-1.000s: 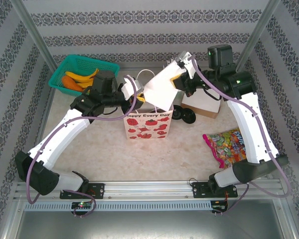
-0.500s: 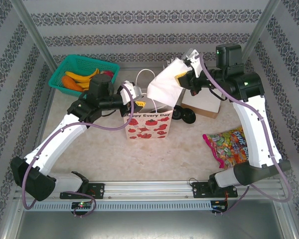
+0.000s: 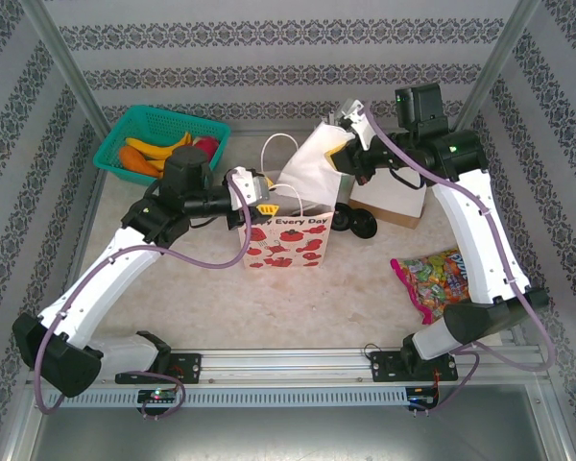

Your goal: Pack the takeout coffee

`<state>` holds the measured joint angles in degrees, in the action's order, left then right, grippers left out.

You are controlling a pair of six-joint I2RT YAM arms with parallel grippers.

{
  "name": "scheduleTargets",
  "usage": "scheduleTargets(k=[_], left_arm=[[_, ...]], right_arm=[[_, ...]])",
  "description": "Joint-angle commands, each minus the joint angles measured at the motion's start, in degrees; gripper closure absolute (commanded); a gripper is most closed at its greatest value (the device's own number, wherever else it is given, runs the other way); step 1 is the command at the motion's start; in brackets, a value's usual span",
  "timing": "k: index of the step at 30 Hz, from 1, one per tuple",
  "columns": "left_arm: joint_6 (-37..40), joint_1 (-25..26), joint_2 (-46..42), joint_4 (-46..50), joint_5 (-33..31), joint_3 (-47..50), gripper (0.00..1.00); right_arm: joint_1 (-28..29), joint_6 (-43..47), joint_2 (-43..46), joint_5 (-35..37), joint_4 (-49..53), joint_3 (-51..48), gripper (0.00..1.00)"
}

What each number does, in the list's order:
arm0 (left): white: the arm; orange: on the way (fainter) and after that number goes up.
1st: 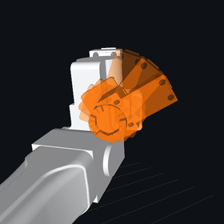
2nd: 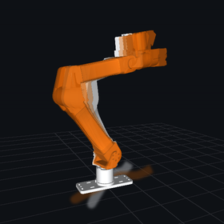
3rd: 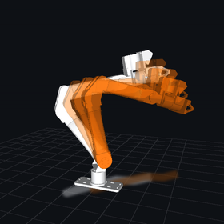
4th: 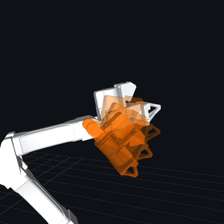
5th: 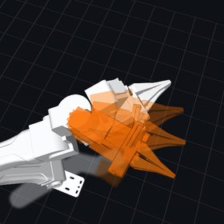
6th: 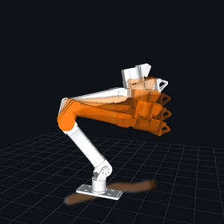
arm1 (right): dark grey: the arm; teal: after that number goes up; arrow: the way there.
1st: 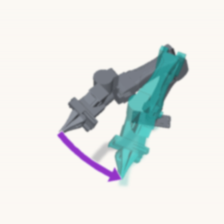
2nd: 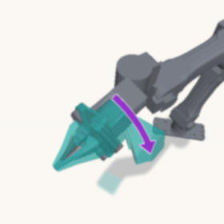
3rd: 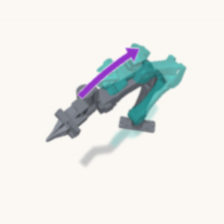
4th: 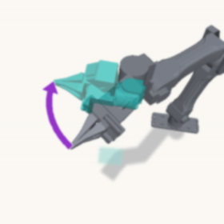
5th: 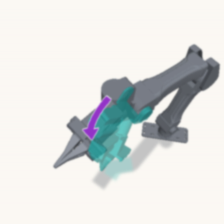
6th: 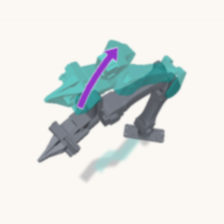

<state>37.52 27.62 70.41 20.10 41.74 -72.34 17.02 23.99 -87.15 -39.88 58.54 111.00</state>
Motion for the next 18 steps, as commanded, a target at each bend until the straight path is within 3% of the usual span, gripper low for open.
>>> scheduleTargets(k=[1,10,18], left_arm=[[1.7,-0.4,-0.7,0.1,2.4,-0.7,0.59],[0.4,-0.4,0.4,-1.6,5.7,-1.0,0.60],[-0.4,-0.3,-0.5,-2.8,4.2,0.0,0.60]], right_arm=[[1.9,0.3,-0.8,-4.3,-0.6,0.4,1.00],[9.8,-12.5,-9.5,2.1,-7.2,5.1,1.00],[15.6,-26.2,-11.1,19.8,-13.2,0.5,1.00]])
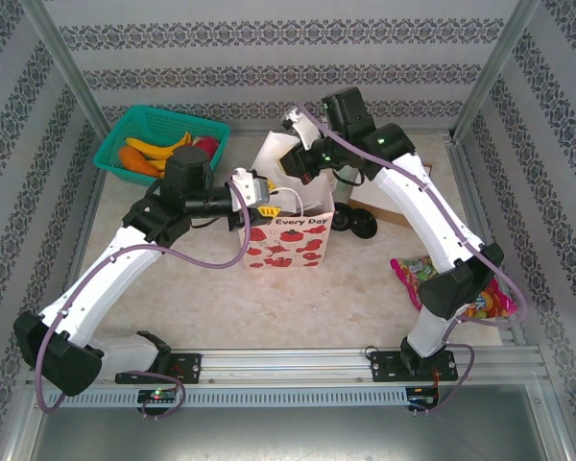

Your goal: Pack the takeout coffee

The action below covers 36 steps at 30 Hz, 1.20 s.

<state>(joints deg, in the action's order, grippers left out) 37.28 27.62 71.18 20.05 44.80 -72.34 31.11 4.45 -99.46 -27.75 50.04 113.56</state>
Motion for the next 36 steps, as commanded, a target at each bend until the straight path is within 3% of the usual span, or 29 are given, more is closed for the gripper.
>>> scheduleTargets(k=[1,23,26,31,36], left_arm=[[-0.2,-0.3,-1.3,-2.8,1.2,-0.1,0.60],[0.3,-0.3,-2.0,-1.4,1.2,0.3,0.60],[0.5,-0.3,-2.1,-1.0,1.2,0.3,0.60],[0.7,-0.4,-2.0,-0.7,1.0,0.2,0.60],[0.7,-0.3,-1.8,-0.5,1.2,0.0,0.60]], right_arm=[[2.1,-6.8,1.4,7.7,-6.0,-3.3,1.00],[4.2,-1.8,-0.1,-2.7,-11.7,-14.5,1.00],[4.2,-2.5,-0.4,-2.9,-10.7,-15.0,0.93],[4.2,-1.1,1.2,-4.2,-10.9,-16.1,0.71],[4.1,0.0,2.6,-6.9,-12.5,-16.9,0.66]])
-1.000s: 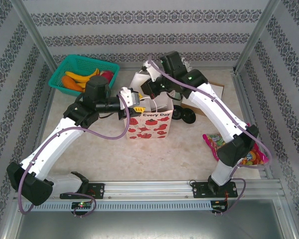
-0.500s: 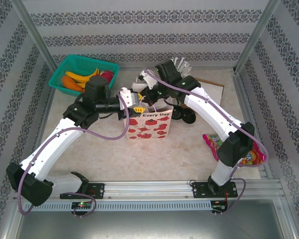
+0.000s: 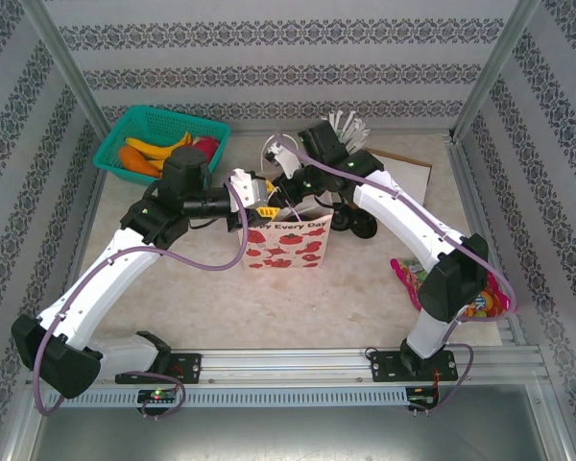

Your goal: Pack the takeout coffee

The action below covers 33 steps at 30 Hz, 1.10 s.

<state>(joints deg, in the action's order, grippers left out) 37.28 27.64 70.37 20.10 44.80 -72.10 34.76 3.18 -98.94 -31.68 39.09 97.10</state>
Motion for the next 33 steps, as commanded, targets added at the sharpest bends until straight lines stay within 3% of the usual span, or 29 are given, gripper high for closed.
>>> scheduleTargets(k=[1,5,13,25,31,32,33], left_arm=[[0.7,-0.4,-1.0,-0.5,1.2,-0.2,0.60],[0.7,-0.3,-1.1,-0.4,1.0,-0.2,0.60],[1.1,-0.4,-0.9,0.0,0.6,-0.2,0.60],[0.3,-0.4,-0.5,-0.4,0.7,-0.6,0.60],[0.0,-0.4,0.2,-0.1,0.4,-1.3,0.60],[-0.1,-0.4,0.3,-0.1,0.2,-1.5,0.60],[-0.2,-0.3,0.4,-0.1,0.2,-1.7,0.60]], right_arm=[[0.6,1.2,1.9,-2.6,-1.5,-0.3,0.68],[0.6,0.4,-0.3,0.8,-0.9,-0.2,0.77],[0.7,-0.3,-2.3,2.9,-0.3,0.8,0.79],[-2.3,0.6,13.5,6.3,-1.6,-3.5,0.54],[-3.4,-2.1,22.6,16.2,-6.6,-9.6,0.26],[-3.5,-3.0,24.2,19.4,-8.6,-11.3,0.19],[-3.7,-4.0,25.9,22.4,-10.4,-13.2,0.05]])
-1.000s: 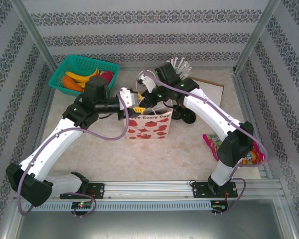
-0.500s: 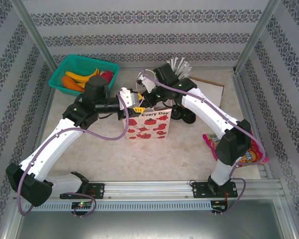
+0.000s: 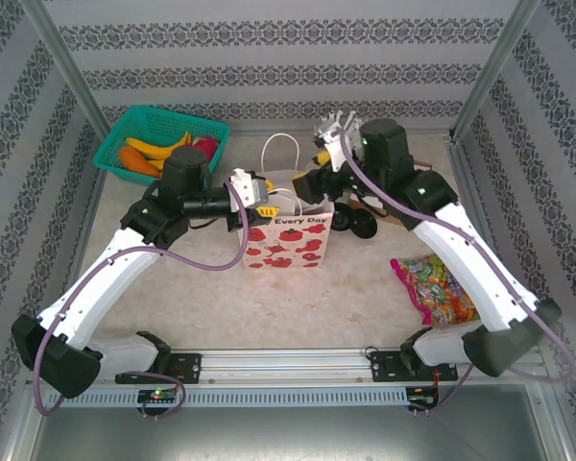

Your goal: Pack the takeout coffee

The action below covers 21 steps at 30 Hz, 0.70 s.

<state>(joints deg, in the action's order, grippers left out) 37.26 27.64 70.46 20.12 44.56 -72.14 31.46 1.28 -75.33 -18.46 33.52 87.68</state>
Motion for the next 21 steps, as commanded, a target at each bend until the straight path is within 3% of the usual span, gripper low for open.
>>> scheduleTargets(k=[1,5,9,17,21], left_arm=[[-0.3,-0.4,0.4,-0.1,0.4,-1.7,0.61],[-2.1,-0.4,0.3,-2.2,-1.1,-1.7,0.62],[-9.2,-0.4,-1.3,-8.9,-7.7,-0.8,0.57],[-25.1,-0.4,-9.2,-17.2,-28.4,4.3,0.16],[-33.5,-0.4,-12.8,-14.6,-48.8,4.7,0.00]], right_arm=[[-0.7,-2.9,3.8,11.8,-6.5,-5.7,0.02],[-2.9,-6.0,7.1,19.8,-8.1,-10.7,0.02],[-6.3,-11.2,9.1,25.6,-7.9,-14.7,0.02],[-14.0,-17.9,14.8,34.5,-11.2,-25.4,0.02],[-18.1,-19.8,18.2,40.3,-13.2,-32.6,0.02]])
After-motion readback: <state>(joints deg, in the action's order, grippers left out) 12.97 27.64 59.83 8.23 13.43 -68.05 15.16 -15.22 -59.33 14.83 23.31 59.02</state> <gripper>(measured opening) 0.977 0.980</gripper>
